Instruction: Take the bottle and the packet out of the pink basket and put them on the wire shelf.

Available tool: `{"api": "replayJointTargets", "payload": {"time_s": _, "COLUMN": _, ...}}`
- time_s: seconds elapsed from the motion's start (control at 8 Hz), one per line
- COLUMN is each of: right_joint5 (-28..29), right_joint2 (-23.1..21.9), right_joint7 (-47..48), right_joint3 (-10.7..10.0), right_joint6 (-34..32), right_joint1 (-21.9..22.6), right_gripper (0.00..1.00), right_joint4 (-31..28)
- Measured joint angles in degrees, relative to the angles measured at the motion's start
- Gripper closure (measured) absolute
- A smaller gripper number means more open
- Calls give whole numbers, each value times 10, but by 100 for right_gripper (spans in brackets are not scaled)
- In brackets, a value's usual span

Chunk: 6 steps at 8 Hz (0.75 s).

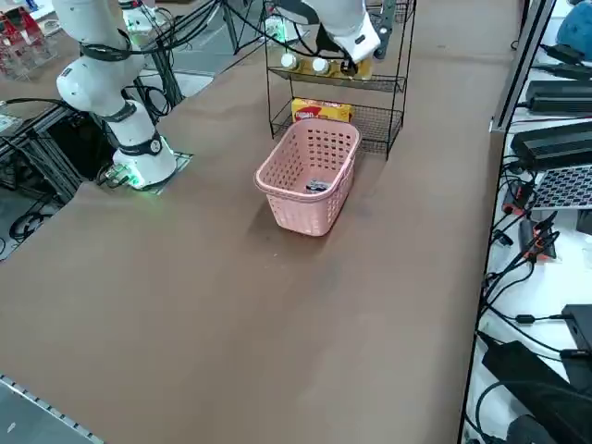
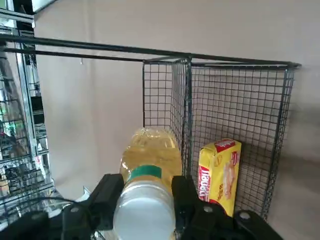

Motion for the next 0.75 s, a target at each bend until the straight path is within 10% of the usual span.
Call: {"api": "replayJointTargets", "payload": {"time_s": 0.75, "right_joint5": 2, "right_joint2": 8, "right_joint7": 32, "right_joint3": 16, "right_joint6": 23, "right_joint1": 5, "right_gripper": 44, "right_joint4": -10}}
